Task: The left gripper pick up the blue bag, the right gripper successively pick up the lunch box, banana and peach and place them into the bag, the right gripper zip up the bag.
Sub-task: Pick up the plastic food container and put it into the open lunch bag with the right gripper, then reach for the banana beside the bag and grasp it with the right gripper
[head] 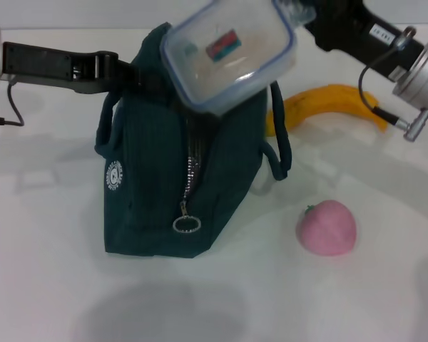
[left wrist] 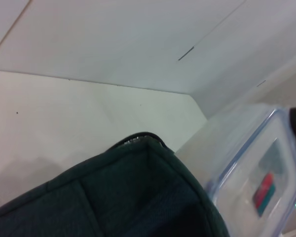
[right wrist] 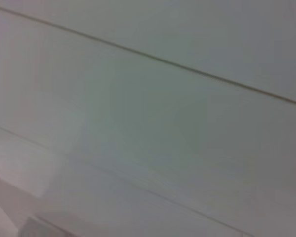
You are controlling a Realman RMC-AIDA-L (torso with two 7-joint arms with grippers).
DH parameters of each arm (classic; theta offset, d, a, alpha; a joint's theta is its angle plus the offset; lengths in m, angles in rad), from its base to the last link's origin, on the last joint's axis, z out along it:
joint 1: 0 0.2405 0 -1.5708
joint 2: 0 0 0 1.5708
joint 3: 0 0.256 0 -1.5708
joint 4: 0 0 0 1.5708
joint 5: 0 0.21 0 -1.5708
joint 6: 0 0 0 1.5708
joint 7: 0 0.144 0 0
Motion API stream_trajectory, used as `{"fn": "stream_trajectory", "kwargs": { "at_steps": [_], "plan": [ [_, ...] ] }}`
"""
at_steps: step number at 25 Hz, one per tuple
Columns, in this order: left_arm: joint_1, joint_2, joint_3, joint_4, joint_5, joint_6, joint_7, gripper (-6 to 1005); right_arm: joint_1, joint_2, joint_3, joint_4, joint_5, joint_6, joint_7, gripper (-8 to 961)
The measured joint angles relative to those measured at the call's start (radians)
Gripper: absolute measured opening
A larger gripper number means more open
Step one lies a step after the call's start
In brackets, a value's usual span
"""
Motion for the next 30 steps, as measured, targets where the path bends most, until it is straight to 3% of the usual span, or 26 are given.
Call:
{"fn": "stream_trajectory", "kwargs": {
  "at_steps": [15, 28, 30],
  "plan": [
    [-0.011, 0.003, 0.003, -0.056, -0.022, -0.004, 0.018, 36, 0.009, 0.0, -0.237, -0.104, 0.005, 0.131, 0.0, 225],
    [0.002, 0.017, -0.012, -0.051, -0.025, -0.005, 0.018, 36, -0.106, 0.0, -0.297, -0.264, 0.063, 0.134, -0.009, 250],
    [0.006, 0.02, -0.018, -0.051, -0.026, -0.005, 0.018, 36, -0.135, -0.005, -0.296, -0.3, 0.062, 0.133, -0.021, 386]
  ]
}}
